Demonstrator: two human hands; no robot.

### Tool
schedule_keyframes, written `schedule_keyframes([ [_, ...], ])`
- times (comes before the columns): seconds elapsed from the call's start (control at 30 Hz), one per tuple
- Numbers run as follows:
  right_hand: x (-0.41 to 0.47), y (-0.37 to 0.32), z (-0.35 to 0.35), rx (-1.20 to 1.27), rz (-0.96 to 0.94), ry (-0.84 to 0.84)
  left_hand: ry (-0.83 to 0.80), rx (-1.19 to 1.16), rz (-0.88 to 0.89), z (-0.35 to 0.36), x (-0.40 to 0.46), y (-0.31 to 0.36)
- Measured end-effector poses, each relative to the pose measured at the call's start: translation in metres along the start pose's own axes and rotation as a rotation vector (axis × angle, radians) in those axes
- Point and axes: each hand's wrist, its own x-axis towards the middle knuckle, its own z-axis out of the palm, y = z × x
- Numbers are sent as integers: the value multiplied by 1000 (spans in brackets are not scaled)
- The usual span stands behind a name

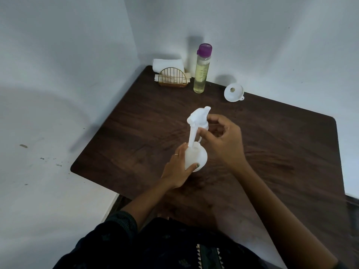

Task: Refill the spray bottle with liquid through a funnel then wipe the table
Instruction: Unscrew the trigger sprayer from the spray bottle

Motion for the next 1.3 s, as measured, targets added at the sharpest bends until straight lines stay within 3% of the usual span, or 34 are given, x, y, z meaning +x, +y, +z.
schedule_keyframes([
  [0.47, 16, -63, -43, -13, -171, 97, 16, 3, 45, 0, 2, -4],
  [0.97, 23, -65, -67, 217, -128, 355, 41, 3, 53, 2, 3, -6],
  [1.17, 36, -44, -84, 446, 47, 599, 53, 9, 55, 4, 4, -9],
  [1.3, 41, -11, -102, 639, 264, 636, 40, 14, 59, 4, 3, -10],
])
